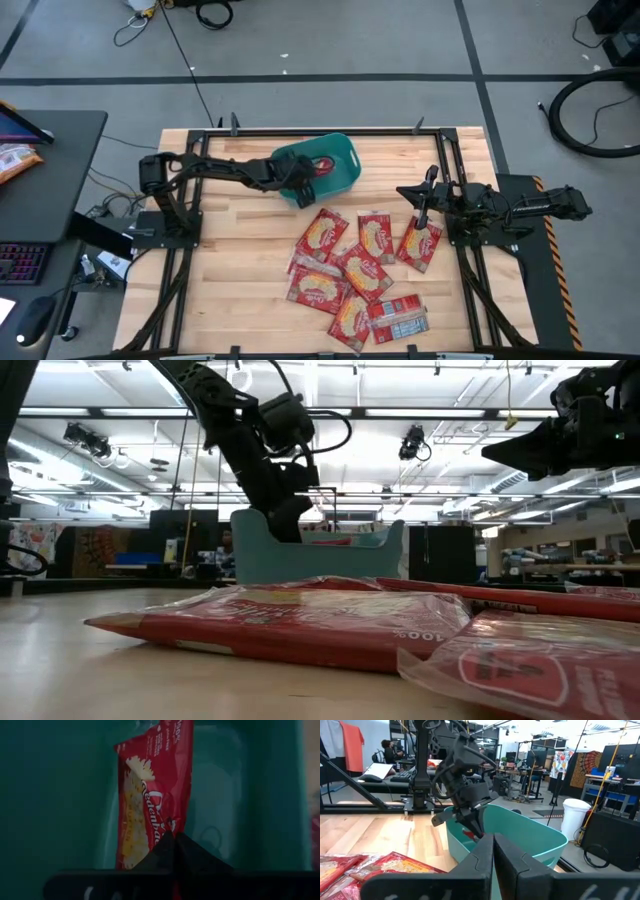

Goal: Sort popcorn bags into baskets
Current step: Put the red popcorn bag into the green bin

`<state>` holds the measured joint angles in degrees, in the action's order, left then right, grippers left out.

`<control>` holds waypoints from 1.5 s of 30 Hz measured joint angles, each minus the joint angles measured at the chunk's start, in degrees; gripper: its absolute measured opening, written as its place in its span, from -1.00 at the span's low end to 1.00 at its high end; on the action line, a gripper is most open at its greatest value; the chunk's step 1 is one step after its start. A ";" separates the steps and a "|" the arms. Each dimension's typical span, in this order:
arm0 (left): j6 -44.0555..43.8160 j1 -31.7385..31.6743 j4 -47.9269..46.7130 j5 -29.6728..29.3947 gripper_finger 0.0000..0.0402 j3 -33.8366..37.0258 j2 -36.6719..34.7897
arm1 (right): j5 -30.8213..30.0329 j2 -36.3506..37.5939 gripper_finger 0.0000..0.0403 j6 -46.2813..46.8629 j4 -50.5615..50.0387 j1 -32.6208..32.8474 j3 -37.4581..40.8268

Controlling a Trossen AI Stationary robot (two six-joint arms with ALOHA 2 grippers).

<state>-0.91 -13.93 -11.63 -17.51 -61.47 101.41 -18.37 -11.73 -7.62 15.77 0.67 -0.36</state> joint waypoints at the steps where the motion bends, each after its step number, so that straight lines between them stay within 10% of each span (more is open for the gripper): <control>1: 0.02 0.15 0.20 0.19 -0.93 0.00 0.00 | 0.02 0.00 -0.90 -0.01 -0.01 0.00 0.01; 24: -1.16 12.58 1.04 8.82 -0.41 -3.48 -4.53 | 0.00 0.01 -0.90 -0.02 -0.01 0.00 0.00; 32: -9.49 22.53 3.27 1.52 -0.41 -4.43 1.69 | 0.00 0.02 -0.90 -0.02 0.07 0.00 0.00; 45: -22.90 26.07 -12.57 -5.45 -0.41 -25.47 17.31 | -0.01 -0.12 -0.90 -0.01 1.07 0.00 0.00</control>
<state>-23.80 12.14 -24.21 -22.96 -86.94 118.71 -18.38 -11.84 -7.63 16.84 0.67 -0.36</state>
